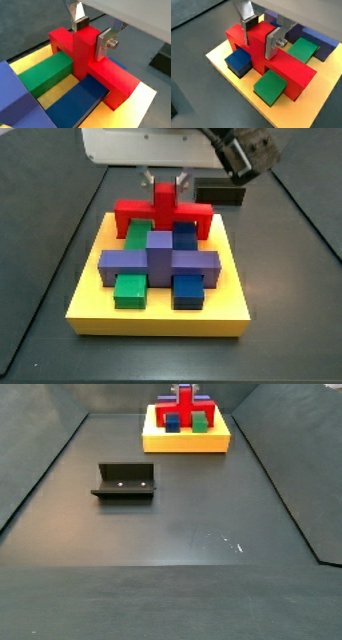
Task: Pick up the red object. Move up. Move to above the board. Insert the red object.
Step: Insert the red object.
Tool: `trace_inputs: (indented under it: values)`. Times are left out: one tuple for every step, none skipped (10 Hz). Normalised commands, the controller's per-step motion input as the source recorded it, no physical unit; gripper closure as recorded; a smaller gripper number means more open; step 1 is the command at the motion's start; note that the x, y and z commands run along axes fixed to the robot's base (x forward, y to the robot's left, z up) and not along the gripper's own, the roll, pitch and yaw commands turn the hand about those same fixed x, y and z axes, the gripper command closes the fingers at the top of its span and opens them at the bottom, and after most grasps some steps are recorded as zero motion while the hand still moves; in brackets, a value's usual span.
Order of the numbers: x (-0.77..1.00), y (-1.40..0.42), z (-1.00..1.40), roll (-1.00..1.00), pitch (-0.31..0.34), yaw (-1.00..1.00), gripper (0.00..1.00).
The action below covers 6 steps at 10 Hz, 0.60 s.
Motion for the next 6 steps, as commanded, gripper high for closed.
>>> trace_inputs:
  values:
    - [0.02,0.00,-0.37,0.00,-0.099,-0.10,1.00]
    - [0.00,0.00,-0.41,0.00,-0.139,-0.06,1.00]
    - [0.00,0.00,-0.47,0.00,-0.160,-0.02,1.00]
    - [0.00,0.00,-0.36,0.00,-0.127,-0.01,1.00]
    - [0.00,0.00,0.00,-0.01,-0.021,0.00,1.00]
    - [0.00,0.00,0.00,0.00,0.000,0.00,1.00]
